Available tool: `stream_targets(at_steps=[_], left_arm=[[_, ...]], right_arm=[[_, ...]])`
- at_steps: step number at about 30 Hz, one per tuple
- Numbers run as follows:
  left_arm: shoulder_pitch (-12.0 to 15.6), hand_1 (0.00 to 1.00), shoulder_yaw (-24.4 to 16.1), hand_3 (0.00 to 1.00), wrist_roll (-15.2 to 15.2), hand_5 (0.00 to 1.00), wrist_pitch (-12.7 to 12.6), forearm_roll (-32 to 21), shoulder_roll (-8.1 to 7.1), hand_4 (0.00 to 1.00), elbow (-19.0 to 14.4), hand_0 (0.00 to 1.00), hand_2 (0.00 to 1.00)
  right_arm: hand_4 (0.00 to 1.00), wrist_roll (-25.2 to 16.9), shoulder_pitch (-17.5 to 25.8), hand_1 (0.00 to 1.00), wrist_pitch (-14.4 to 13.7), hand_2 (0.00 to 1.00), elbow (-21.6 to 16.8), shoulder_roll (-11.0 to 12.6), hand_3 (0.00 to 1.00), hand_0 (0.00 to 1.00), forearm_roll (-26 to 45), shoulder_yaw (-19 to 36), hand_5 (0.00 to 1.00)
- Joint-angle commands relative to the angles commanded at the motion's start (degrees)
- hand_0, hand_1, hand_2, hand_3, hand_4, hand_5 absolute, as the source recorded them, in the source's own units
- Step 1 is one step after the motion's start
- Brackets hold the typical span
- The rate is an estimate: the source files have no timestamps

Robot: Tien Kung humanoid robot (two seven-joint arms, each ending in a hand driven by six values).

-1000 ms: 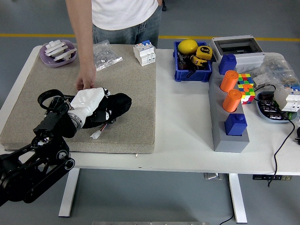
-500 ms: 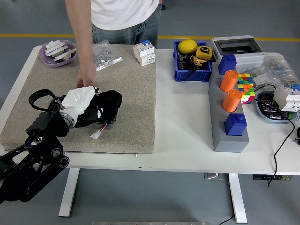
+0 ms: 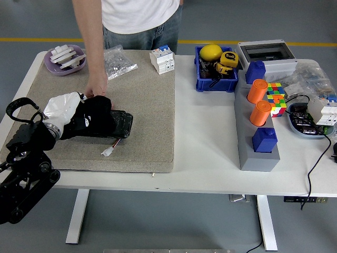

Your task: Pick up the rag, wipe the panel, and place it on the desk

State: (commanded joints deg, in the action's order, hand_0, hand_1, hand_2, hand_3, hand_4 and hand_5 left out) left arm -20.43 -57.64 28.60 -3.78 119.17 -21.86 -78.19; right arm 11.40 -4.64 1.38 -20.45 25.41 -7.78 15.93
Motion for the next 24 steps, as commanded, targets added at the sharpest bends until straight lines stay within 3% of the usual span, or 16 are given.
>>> stream_targets(at_steps=[9,19,24], left_arm=[[1.4,0.461,-4.2,0.531,-0.3,0.002,-0.2,0.5,-1.52,0.188,2.0,0.282,0.584],[2.7,0.46,-8.4,0.53,-0.4,0.002,-0.4,1.2,-1.97,0.185,4.0,0.282,0.581],[2.8,0.459,-8.6,0.528,-0.4,0.002,-0.4,1.1,-2.04,0.186,4.3,0.282,0.579]], right_arm=[[0.998,0.0,0.1,0.636,-0.1,0.685,-0.1,0.0,0.699,0.743,-0.6,0.6,0.63],[0.998,0.1,0.2,0.636,-0.1,0.685,-0.2,0.0,0.698,0.743,-0.7,0.6,0.63],[0.998,0.1,0.2,0.636,-0.1,0.685,-0.2,0.1,0.699,0.743,-0.8,0.7,0.63]])
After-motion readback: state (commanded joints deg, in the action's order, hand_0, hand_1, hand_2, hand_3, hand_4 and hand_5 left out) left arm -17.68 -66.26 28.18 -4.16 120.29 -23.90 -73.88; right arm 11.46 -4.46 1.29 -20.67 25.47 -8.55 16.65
